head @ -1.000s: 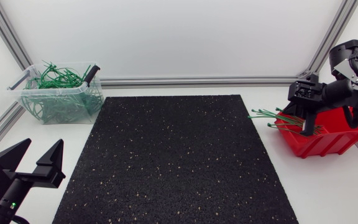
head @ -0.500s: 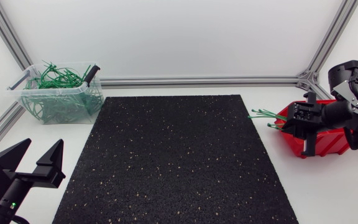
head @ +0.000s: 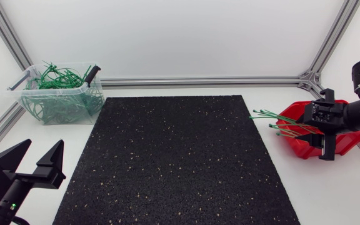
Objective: Take a green cable tie from the red box, thread the tail through the head to close it, then place it in the transparent bin on the left.
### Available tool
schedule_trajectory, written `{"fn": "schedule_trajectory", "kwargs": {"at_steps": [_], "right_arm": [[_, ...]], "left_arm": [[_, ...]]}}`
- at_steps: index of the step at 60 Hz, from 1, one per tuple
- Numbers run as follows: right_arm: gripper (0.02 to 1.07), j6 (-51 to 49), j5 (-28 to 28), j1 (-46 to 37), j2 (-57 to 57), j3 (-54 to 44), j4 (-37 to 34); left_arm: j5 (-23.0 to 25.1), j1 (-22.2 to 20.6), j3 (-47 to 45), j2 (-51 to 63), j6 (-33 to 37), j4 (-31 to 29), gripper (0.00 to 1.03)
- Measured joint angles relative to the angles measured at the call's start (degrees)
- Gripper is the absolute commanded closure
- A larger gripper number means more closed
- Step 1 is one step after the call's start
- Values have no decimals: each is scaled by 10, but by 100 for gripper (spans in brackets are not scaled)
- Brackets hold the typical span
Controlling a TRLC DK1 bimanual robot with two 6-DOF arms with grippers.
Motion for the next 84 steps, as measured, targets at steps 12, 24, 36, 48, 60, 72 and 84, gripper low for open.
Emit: {"fn": "schedule_trajectory", "kwargs": {"at_steps": [12,24,36,48,60,72,84], "right_arm": [[43,-9,-7,-3,0,-4,-3],[43,-13,-9,4,4,-35,10],[43,-12,-8,27,30,-40,28],[43,-7,-4,38,63,-40,54],[43,-3,13,40,98,-32,80],[50,-2,22,40,117,-12,85],[77,-2,22,33,117,-2,81]], "left_arm": [[0,0,0,0,0,0,3],[0,0,0,0,0,0,3],[0,0,0,0,0,0,3],[0,0,0,0,0,0,3],[0,0,0,0,0,0,3],[0,0,0,0,0,0,3],[0,0,0,0,0,0,3]]}}
